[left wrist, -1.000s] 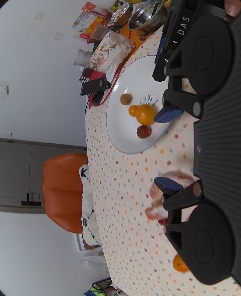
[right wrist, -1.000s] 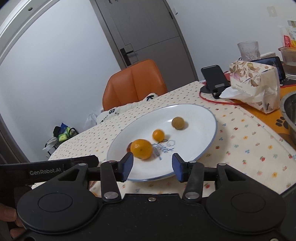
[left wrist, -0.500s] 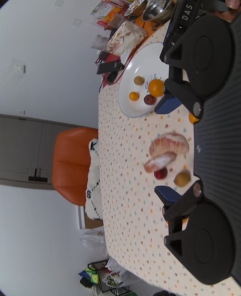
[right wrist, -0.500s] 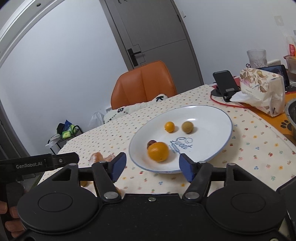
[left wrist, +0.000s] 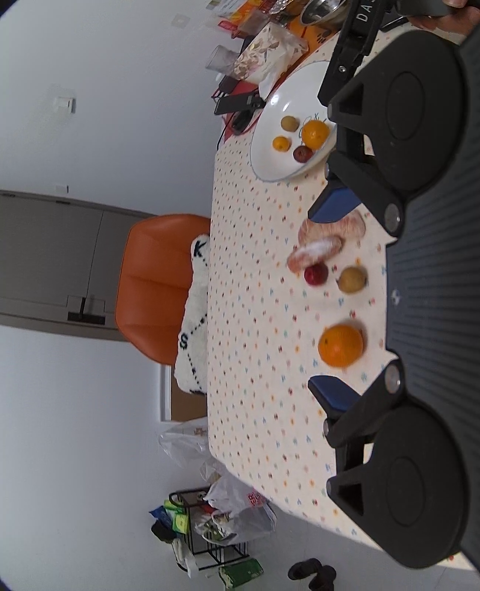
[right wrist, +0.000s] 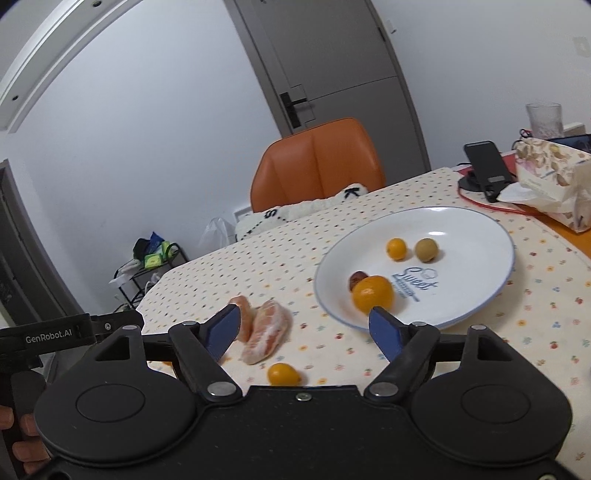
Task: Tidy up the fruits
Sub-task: 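Move the left tool to another large orange while the right tool approaches a pomelo segment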
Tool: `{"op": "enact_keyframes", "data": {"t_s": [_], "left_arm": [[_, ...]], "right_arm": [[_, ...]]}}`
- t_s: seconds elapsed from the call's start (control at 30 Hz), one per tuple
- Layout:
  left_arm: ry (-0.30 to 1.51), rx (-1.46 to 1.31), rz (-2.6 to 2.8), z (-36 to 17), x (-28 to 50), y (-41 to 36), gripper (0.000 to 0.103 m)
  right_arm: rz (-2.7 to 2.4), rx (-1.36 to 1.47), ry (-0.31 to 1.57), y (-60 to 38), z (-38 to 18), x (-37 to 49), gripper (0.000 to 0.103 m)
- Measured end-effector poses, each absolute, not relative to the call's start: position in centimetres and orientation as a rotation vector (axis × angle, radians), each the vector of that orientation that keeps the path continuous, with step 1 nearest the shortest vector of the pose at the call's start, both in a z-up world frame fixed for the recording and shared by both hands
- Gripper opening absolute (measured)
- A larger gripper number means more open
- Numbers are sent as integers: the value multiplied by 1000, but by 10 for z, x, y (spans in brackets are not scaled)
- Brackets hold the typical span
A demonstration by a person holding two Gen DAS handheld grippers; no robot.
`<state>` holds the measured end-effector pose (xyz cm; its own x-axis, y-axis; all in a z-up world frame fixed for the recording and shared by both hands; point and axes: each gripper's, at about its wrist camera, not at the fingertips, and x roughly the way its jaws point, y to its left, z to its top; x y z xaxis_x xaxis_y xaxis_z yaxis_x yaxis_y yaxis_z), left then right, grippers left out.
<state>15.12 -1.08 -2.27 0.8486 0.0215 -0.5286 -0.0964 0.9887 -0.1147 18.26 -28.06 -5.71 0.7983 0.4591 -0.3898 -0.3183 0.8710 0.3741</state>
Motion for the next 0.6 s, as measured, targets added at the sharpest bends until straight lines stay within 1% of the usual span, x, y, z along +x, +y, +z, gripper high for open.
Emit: {"op": "enact_keyframes", "data": {"t_s": [0.37,0.6], "left_arm": [[542,-198,121,-30,147,27,88],[552,-213,114,-40,156,38,86]], "right_arm": [[467,239,500,-245,-52,184,75],[485,197,526,-226,-53,191,72]]}}
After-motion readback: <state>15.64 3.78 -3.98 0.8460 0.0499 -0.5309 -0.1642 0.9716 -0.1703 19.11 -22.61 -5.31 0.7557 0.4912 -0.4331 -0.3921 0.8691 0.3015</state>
